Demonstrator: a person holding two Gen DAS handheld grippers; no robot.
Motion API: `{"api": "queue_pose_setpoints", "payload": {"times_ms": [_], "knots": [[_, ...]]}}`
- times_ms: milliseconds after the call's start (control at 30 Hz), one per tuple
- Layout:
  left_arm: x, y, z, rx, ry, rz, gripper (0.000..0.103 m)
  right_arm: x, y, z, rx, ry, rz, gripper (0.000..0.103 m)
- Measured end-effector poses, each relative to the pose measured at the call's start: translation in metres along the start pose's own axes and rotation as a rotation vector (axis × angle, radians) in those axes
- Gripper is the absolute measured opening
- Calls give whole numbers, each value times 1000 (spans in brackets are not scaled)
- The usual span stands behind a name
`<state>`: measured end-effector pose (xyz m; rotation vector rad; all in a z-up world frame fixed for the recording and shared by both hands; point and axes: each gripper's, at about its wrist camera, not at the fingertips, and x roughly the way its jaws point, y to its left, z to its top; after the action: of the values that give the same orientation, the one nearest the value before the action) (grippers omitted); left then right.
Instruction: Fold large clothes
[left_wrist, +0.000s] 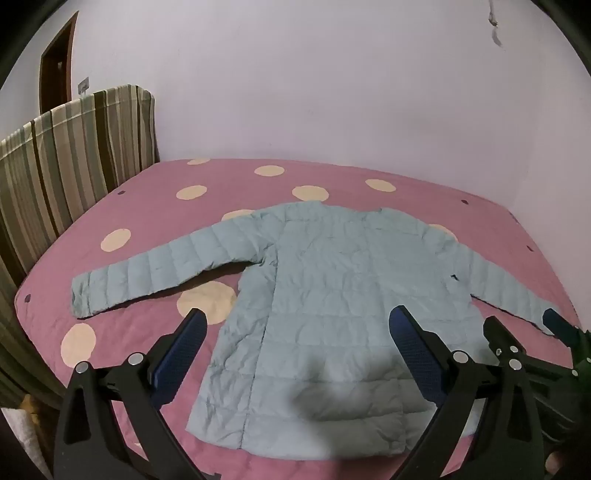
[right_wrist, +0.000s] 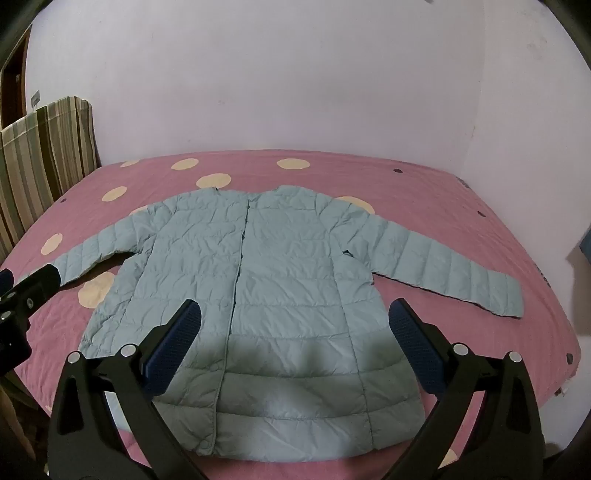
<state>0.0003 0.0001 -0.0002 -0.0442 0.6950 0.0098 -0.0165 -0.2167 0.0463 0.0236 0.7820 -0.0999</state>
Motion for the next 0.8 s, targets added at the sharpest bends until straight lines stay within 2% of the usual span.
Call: {"api": "queue_pose_setpoints", "payload": {"times_ms": [800], "knots": [[1, 1, -1, -1, 2, -3, 98, -1, 1, -1, 1, 1, 2, 101]]}}
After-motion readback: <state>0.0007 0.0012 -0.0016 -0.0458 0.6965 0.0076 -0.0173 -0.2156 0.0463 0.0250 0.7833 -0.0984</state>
